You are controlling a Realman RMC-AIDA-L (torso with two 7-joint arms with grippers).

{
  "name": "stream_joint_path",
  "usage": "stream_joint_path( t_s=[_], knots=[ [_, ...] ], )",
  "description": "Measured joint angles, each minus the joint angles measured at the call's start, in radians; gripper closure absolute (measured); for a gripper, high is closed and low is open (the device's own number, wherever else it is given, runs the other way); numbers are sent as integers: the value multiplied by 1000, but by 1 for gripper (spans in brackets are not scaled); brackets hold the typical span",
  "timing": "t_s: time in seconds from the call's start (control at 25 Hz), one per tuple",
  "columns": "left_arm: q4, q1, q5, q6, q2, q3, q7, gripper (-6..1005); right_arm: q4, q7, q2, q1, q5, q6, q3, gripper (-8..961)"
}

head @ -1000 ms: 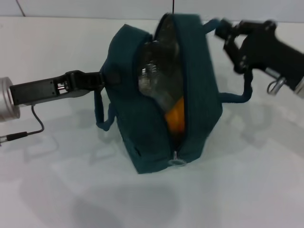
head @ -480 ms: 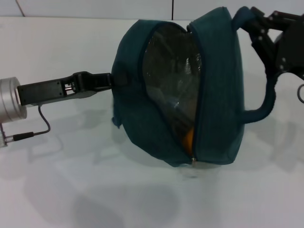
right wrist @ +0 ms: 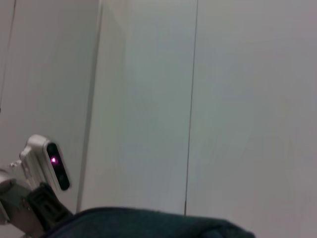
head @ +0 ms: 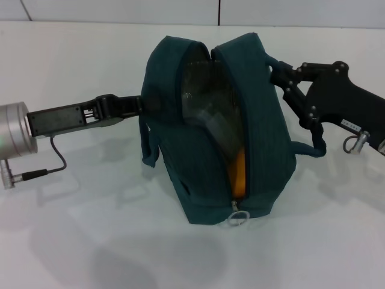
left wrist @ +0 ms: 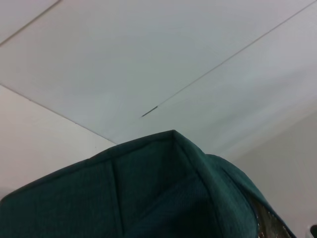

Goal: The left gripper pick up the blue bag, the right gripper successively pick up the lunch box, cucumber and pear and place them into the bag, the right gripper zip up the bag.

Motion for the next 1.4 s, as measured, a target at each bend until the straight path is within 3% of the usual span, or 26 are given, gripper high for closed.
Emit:
stream_joint_path(
  t_s=[0.36,0.68,0.88,1.08,1.24,1.4],
  knots=[
    [-2,-1,0,0,0,-2,11,958,-7,21,-4,-4,5,-85,9,809],
    [0,-23,1,0,0,-3,18,958,-4,17,-3,-47,8,-181,102,757],
    [0,-27,2,-5,1,-3,18,957,0,20,-5,-60,9,-205,137,536],
    [3,-32,1,-25,6,-3,18,957,8,86,-19,-59,-22,-423,139,345],
    [6,-39,-1,-41,7,-3,22,957,18,179,-32,-16,-111,-573,138,352],
    [6,-49,-3,-48,7,-3,25,957,42,226,-21,32,-241,-632,135,357]
  ],
)
